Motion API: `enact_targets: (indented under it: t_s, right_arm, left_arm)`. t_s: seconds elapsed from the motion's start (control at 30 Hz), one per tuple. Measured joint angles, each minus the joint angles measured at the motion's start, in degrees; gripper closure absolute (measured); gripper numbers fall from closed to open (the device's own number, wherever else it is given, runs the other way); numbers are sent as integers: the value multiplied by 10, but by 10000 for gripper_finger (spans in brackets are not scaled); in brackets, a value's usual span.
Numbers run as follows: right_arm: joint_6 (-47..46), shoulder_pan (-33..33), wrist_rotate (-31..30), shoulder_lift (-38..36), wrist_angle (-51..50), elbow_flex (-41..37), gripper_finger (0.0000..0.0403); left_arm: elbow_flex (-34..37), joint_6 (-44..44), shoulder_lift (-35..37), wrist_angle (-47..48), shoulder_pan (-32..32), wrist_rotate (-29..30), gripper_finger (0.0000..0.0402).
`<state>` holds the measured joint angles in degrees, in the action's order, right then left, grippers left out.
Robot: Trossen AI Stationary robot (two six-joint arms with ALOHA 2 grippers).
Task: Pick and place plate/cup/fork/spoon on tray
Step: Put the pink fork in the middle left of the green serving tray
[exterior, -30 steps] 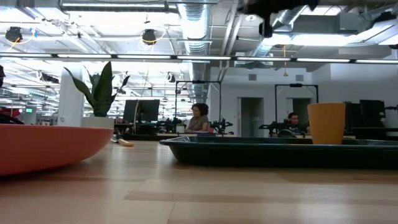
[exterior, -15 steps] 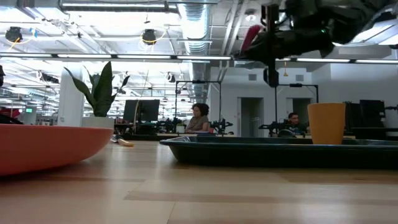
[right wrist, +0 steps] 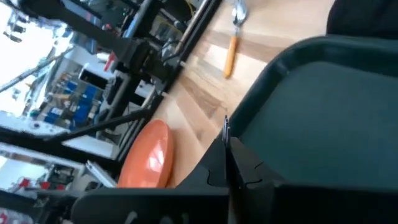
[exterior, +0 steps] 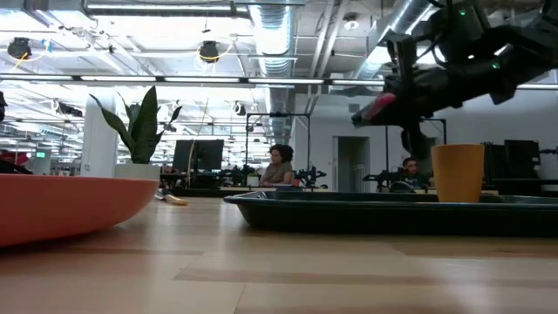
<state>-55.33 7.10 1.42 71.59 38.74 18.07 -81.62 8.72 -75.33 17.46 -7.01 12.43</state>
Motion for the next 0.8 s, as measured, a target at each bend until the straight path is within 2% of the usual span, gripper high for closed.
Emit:
enact_targets:
  t_s: [0.2, 0.4, 0.53, 0.8]
  right_arm:
    - [14, -4, 0, 24, 26, -2, 400]
    - [-1, -3, 5, 114, 153, -2, 398]
    - [5, -3, 9, 155, 159, -2, 396]
    - [36, -11, 18, 264, 249, -2, 394]
  left_arm:
    - [0, 0, 0, 0, 0, 0, 265]
    - [0, -2, 0, -1, 0, 0, 265]
    - [0, -4, 0, -1, 0, 0, 265]
    - [0, -4, 0, -1, 0, 3, 265]
